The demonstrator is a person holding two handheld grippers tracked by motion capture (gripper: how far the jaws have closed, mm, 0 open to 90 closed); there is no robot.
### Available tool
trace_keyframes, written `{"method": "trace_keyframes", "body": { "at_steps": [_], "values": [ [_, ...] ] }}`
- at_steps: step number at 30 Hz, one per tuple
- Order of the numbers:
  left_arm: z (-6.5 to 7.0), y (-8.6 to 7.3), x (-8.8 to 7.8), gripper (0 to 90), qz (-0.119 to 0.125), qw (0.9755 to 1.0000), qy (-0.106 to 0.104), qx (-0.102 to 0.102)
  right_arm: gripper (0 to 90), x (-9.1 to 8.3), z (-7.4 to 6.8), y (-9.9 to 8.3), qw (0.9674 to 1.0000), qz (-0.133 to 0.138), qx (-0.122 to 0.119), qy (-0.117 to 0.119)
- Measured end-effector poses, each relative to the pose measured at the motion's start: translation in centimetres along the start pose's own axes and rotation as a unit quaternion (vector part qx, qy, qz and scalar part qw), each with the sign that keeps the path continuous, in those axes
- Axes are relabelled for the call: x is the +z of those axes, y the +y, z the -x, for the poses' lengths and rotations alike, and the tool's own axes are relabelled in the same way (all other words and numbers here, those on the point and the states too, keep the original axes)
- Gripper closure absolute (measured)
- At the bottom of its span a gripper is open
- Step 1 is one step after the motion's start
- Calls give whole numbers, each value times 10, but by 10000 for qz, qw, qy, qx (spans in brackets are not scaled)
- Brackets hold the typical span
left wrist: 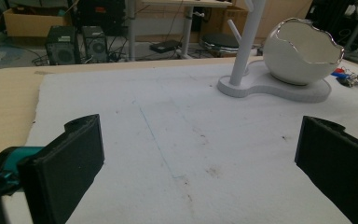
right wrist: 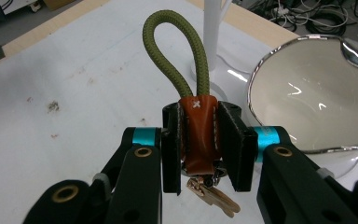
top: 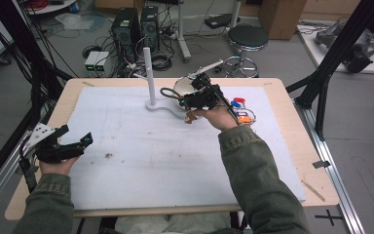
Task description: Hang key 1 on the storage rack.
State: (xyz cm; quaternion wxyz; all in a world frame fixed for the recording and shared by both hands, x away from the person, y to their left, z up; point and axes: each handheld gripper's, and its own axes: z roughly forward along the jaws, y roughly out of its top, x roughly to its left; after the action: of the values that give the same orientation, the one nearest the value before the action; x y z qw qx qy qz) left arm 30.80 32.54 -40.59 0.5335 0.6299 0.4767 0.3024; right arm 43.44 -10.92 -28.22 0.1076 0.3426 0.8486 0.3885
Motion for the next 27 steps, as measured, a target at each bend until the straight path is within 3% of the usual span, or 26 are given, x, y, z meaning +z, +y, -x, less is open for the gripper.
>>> {"method": "trace_keyframes", "body": {
  "at_steps": [27],
  "values": [
    [0,0,1,17,4,10000,-15,-10,712,9,-1,55,9999,91,-55,-59]
  ]
}}
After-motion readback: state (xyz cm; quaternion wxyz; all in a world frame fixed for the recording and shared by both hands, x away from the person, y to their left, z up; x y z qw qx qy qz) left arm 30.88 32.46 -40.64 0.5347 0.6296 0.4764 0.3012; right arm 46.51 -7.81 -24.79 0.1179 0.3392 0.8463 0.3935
